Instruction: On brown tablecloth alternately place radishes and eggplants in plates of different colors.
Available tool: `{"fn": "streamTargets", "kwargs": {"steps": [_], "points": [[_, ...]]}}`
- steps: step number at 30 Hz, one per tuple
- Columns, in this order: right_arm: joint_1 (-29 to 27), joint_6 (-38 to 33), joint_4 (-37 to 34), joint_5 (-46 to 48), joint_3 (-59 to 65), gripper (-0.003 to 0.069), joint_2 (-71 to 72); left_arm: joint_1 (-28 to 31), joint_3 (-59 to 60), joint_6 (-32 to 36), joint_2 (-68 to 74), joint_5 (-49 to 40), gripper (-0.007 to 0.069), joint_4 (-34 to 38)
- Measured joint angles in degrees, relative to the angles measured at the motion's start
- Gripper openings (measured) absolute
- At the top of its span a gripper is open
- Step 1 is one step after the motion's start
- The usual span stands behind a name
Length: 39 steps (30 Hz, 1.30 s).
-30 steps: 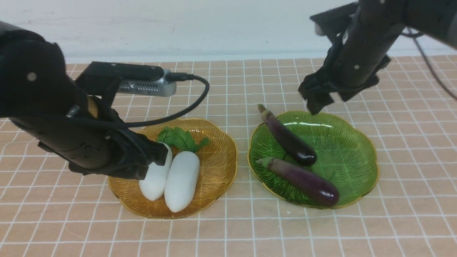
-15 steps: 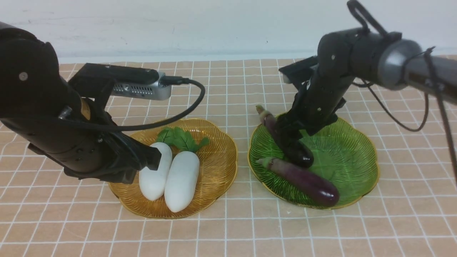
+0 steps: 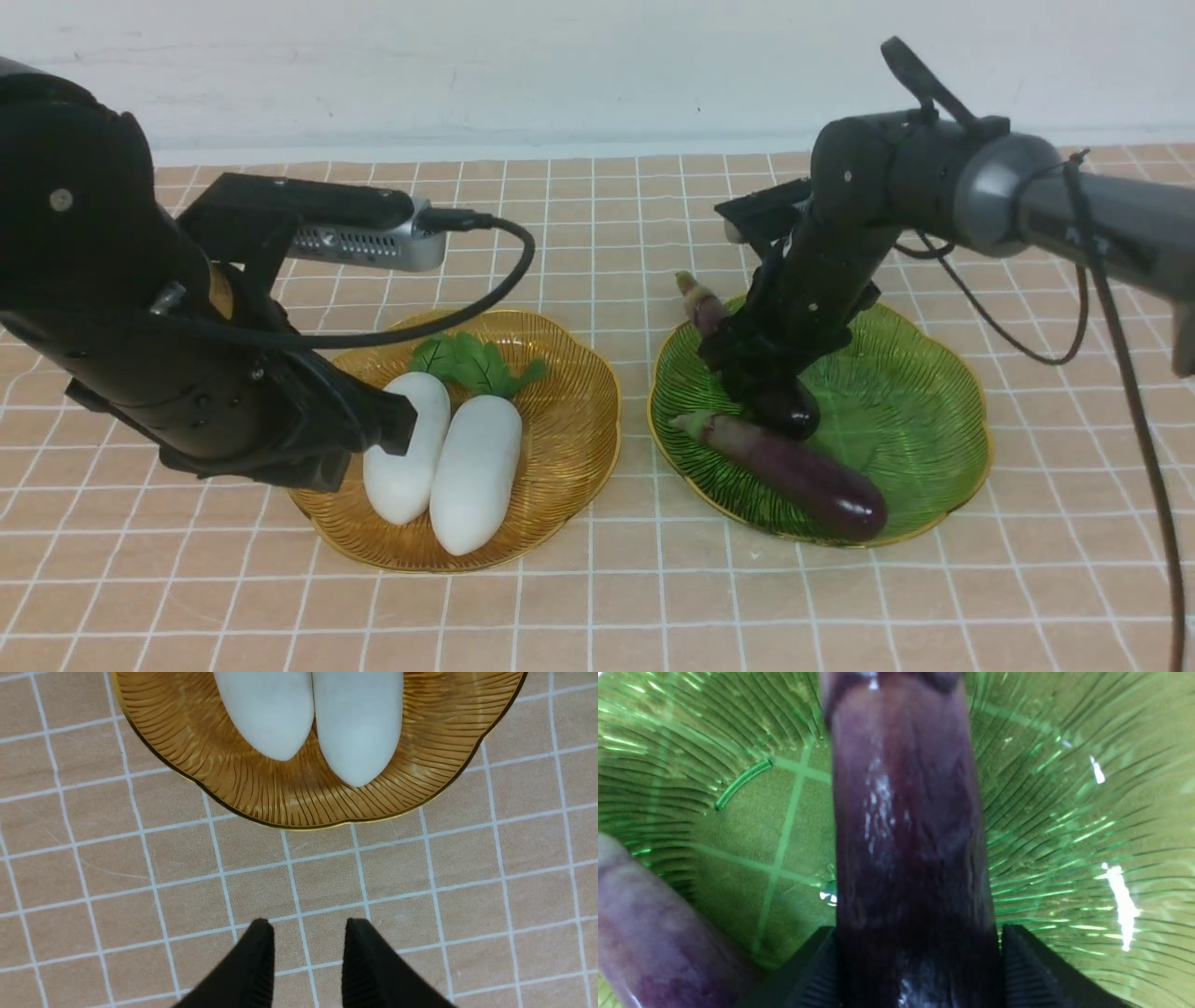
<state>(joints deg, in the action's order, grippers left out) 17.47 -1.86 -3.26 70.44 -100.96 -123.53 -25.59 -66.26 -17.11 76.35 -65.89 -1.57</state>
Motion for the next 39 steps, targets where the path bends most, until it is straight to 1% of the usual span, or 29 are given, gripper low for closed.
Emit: {"fn": "streamTargets", "kwargs": {"steps": [3, 4, 5, 8, 11, 15, 16, 19, 21, 23, 24, 25, 26, 28, 31, 36, 39], "points": [[0.0, 1.9, 0.0, 0.0, 0.0, 0.0462, 0.3, 0.0, 0.0, 0.0, -0.1, -0.4, 0.0196, 0.0], [0.0, 2.2, 0.1, 0.0, 0.1, 0.0517, 1.0, 0.0, 0.0, 0.0, 0.0, -0.8, 0.0196, 0.0], [0.0, 2.5, 0.1, 0.0, 0.2, 0.0548, 1.8, 0.0, 0.0, 0.0, -0.1, -1.1, 0.0196, 0.0], [0.0, 2.7, 0.1, -0.2, 1.4, 0.0607, 5.0, 0.0, 0.0, 0.1, -0.5, -1.4, 0.0196, 0.0], [0.0, 2.7, 0.3, -0.2, 4.5, 0.0635, 11.0, 0.0, 0.0, 0.2, -1.2, -1.5, 0.0196, -0.1], [0.0, 2.7, 1.1, -0.2, 10.9, 0.0617, 21.4, 0.0, 0.0, 1.3, -2.9, -1.8, 0.0169, 0.0], [0.0, 3.0, 1.5, -0.2, 13.6, 0.0601, 25.5, 0.0, 0.0, 1.7, -3.3, -2.0, 0.0155, -0.1], [0.0, 4.0, 2.2, -0.1, 20.1, 0.0514, 35.1, 0.0, 0.0, 2.9, -5.4, -2.4, 0.0108, -0.4], [0.0, 5.1, 2.5, -0.5, 26.7, 0.0418, 45.7, 0.0, 0.0, 3.2, -6.7, -2.5, 0.0072, -0.6], [0.0, 6.1, 2.8, -3.9, 31.7, 0.0342, 51.7, 0.0, 0.0, 3.3, -8.8, -2.5, 0.0034, -0.9], [0.0, 6.9, 3.3, -6.8, 35.5, 0.0296, 56.8, 0.0, 0.0, 3.5, -10.0, -2.5, 0.0017, -1.0], [0.0, 8.1, 3.3, -13.0, 40.9, 0.0203, 64.2, 0.0, 0.0, 3.7, -11.3, -2.5, 0.0006, -1.3], [0.0, 8.9, 3.3, -18.7, 44.9, 0.0146, 69.4, 0.0, 0.1, 3.8, -13.2, -2.3, 0.0001, -1.5], [0.0, 9.8, 3.3, -30.4, 56.3, 0.0022, 84.2, 0.0, 1.4, 4.1, -16.6, -0.6, -0.0004, -1.8], [0.0, 10.1, 3.3, -39.1, 66.1, -0.0008, 97.3, 0.0, 6.3, 4.1, -22.8, 3.2, -0.0004, -1.9], [0.0, 13.6, 3.7, -51.8, 81.2, -0.0015, 120.9, 0.0, 18.3, 4.1, -32.8, 11.3, -0.0004, -2.0], [0.0, 14.5, 5.1, -55.5, 85.7, -0.0015, 124.1, 0.0, 26.5, 4.1, -40.5, 17.1, -0.0004, -2.1]]}}
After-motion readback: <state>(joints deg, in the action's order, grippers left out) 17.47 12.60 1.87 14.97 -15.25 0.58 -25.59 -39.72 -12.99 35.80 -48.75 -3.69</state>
